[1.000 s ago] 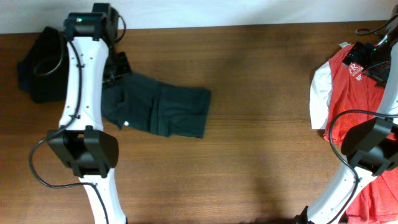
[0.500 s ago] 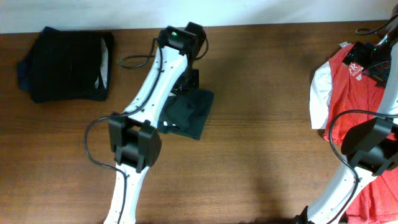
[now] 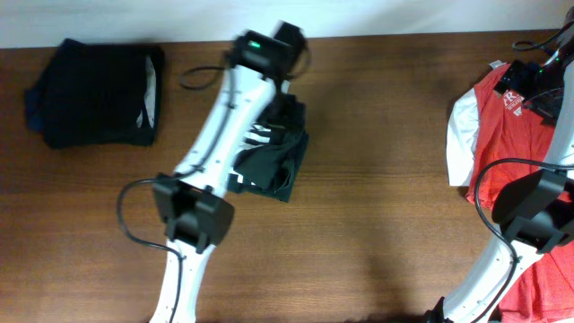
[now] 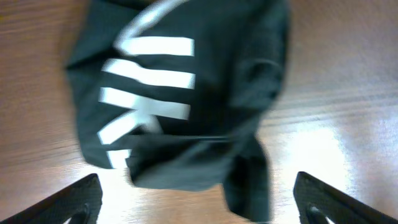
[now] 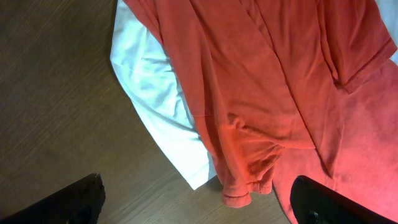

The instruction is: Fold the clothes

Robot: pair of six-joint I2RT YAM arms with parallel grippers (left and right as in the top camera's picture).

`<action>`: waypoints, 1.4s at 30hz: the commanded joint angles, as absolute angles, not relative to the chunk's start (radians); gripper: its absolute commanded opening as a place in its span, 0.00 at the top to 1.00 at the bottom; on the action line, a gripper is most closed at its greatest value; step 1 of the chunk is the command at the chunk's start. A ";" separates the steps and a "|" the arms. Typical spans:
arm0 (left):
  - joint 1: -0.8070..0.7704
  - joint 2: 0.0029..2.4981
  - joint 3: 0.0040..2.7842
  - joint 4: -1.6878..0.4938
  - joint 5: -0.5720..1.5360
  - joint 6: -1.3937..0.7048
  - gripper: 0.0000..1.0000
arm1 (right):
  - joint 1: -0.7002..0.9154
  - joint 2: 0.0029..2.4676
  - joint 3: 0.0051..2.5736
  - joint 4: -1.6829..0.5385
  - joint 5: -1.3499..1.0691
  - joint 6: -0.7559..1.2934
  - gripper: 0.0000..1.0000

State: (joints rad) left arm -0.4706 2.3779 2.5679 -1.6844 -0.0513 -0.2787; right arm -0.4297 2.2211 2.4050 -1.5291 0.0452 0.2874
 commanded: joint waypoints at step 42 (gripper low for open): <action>-0.546 2.504 2.354 -1.541 0.326 -0.229 0.60 | -0.432 2.213 2.409 -1.530 0.057 0.293 0.01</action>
